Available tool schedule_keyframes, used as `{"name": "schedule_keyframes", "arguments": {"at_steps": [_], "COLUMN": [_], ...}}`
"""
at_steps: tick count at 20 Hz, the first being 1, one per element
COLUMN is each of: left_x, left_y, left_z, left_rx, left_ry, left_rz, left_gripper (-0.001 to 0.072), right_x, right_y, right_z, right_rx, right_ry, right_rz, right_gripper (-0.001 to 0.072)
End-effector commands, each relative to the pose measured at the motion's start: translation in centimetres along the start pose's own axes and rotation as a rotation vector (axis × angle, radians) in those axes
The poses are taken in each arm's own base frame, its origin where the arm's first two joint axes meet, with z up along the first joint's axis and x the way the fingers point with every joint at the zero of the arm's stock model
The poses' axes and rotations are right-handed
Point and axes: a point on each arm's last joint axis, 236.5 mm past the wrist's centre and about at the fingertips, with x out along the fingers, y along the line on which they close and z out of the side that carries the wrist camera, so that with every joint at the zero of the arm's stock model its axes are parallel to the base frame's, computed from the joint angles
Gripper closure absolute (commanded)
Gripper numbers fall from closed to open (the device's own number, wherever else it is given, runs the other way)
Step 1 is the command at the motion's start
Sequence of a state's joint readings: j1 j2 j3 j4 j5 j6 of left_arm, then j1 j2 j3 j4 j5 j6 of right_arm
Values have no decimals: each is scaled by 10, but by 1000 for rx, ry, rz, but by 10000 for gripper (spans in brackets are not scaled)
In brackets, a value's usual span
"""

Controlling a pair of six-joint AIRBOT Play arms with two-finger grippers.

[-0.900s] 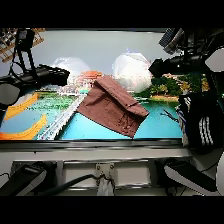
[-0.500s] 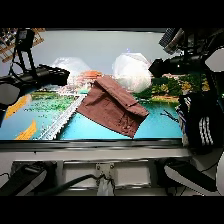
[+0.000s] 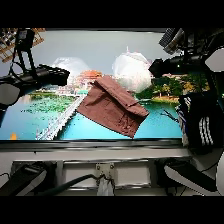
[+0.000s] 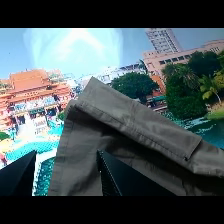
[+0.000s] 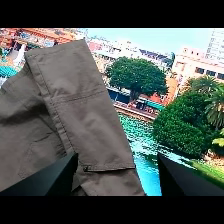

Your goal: Fold the clothes and pants, and hang the long-sleeved shirts on hangers.

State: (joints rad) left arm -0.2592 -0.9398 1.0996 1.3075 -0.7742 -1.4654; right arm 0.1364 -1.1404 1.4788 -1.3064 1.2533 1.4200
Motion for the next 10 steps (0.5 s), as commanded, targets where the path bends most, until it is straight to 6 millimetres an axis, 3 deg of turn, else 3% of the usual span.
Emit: {"name": "schedule_keyframes", "arguments": {"at_steps": [1, 6, 10], "left_x": [0, 0, 0], "left_y": [0, 0, 0], "left_z": [0, 0, 0], "left_rx": [0, 0, 0], "left_ry": [-1, -1, -1], "left_rz": [0, -1, -1], "left_gripper": [295, 295, 296], "right_x": [0, 0, -1], "right_y": [0, 0, -3], "right_z": [0, 0, 21], "right_rx": [0, 0, 0], "right_ry": [1, 1, -89], "right_rz": [1, 1, -13], "right_gripper": [143, 143, 143]}}
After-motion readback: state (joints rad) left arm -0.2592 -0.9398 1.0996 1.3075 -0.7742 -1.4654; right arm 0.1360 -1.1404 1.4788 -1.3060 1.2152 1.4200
